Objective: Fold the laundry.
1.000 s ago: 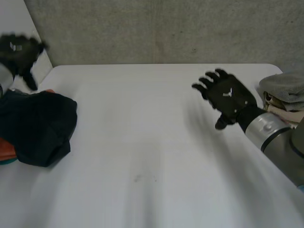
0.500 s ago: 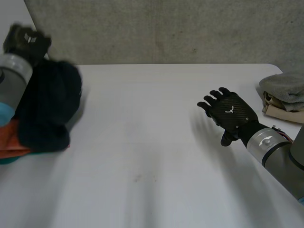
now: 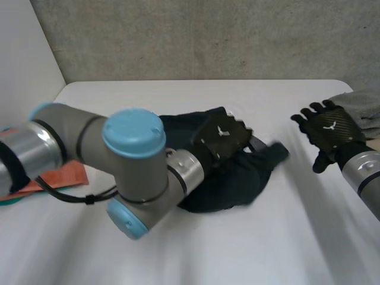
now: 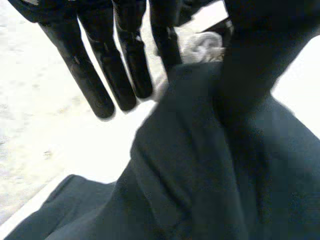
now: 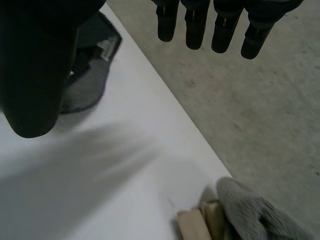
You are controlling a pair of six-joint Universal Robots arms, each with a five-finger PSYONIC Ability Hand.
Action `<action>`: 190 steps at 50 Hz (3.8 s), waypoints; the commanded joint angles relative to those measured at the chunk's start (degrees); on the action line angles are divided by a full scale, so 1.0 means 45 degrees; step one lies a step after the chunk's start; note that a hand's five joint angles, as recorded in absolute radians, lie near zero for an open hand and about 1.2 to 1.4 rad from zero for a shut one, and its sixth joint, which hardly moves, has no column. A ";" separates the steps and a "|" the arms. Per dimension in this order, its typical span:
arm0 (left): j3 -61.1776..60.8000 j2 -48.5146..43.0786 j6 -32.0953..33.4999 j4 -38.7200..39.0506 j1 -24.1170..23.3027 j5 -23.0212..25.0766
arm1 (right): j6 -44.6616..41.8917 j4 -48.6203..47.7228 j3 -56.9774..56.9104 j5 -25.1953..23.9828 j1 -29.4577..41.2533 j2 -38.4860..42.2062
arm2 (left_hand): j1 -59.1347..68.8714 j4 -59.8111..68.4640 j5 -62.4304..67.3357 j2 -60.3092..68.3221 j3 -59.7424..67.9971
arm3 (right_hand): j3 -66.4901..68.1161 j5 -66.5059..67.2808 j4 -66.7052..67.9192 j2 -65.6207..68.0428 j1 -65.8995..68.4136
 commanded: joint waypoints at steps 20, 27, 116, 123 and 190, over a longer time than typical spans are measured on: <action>-0.2816 0.4566 0.0030 -0.0635 0.4588 -0.3032 | 0.1082 0.5119 -0.5708 -0.0983 0.2626 0.1644 | -0.6764 -0.7198 -0.7497 -0.6921 -0.7269 | -0.0520 -0.0628 -0.0537 -0.0520 -0.0826; -0.3071 0.3571 0.0049 -0.1494 0.5272 -0.3307 | 0.1123 0.7489 -0.7395 -0.1004 0.2861 0.3935 | -0.6876 -0.7310 -0.7609 -0.7033 -0.7381 | -0.0520 -0.0628 -0.0537 -0.0520 -0.0826; 0.0484 -0.1001 -0.0068 -0.2276 0.5644 -0.1452 | 0.1357 0.3819 -1.0426 0.0853 0.4912 0.3414 | -0.6951 -0.7384 -0.7684 -0.7107 -0.7455 | 1.5035 1.4928 1.5019 1.5035 1.4730; 0.0717 -0.1098 -0.0437 -0.2159 0.5508 -0.0751 | 0.1786 0.3897 -0.8199 0.0091 0.4912 0.1340 | -0.5282 -0.5716 -0.6015 -0.5439 -0.5787 | 1.5035 1.4928 1.5019 1.5035 1.4730; 0.4661 0.1816 -0.3583 -0.1515 0.5859 -0.1062 | 0.2138 0.3568 -1.1731 0.4035 0.4424 0.2487 | 0.8220 0.7787 0.7487 0.8064 0.7716 | 1.5035 1.4928 1.5019 1.5035 1.4730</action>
